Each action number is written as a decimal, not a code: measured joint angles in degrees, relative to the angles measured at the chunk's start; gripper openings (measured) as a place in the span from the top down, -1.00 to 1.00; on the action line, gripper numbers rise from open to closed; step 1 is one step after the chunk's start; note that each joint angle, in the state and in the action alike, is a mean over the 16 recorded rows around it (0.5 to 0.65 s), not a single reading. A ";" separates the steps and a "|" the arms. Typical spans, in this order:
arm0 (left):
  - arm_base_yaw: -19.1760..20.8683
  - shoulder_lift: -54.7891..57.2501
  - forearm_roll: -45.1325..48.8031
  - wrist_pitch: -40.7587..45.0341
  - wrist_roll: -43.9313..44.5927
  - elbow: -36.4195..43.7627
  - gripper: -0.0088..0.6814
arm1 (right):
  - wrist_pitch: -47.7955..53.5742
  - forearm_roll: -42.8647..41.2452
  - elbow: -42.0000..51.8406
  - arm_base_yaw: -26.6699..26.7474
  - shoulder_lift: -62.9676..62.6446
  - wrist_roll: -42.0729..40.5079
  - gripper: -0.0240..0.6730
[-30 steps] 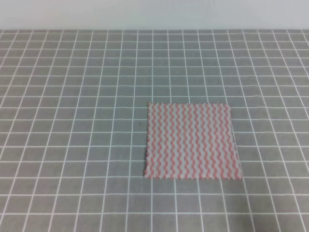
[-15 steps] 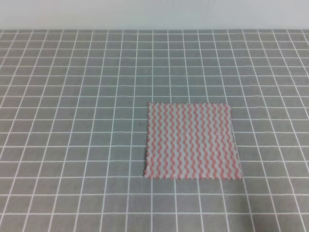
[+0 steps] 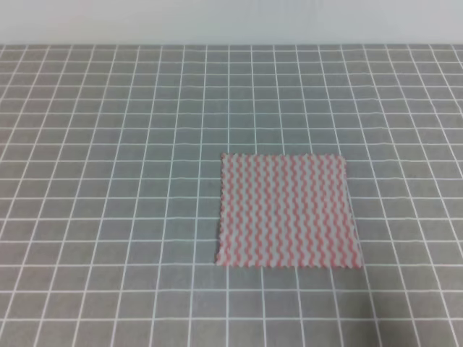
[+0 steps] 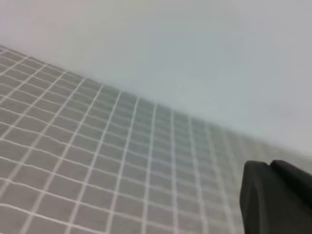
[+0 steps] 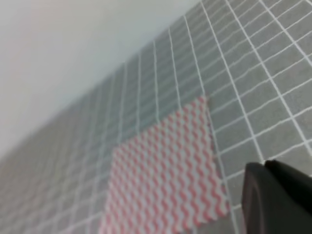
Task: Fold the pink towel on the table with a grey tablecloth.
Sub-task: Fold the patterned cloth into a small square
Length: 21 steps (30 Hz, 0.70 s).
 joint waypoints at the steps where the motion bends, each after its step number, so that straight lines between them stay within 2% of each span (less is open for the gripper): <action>1: 0.00 2.35 0.12 0.95 1.27 -1.59 0.98 | 0.35 -0.81 -0.99 0.00 1.83 -0.86 0.98; 12: -0.90 28.39 -8.02 8.83 15.92 -15.20 0.98 | 8.38 -11.69 -14.51 0.00 24.86 -8.58 0.98; 16: -3.35 37.25 -10.48 13.85 20.39 -19.63 0.98 | 12.94 -15.71 -20.12 0.23 33.55 -9.61 0.98; 21: -9.05 48.29 -9.18 20.79 25.35 -26.08 0.98 | 17.56 -21.13 -27.97 2.10 44.89 -8.79 0.98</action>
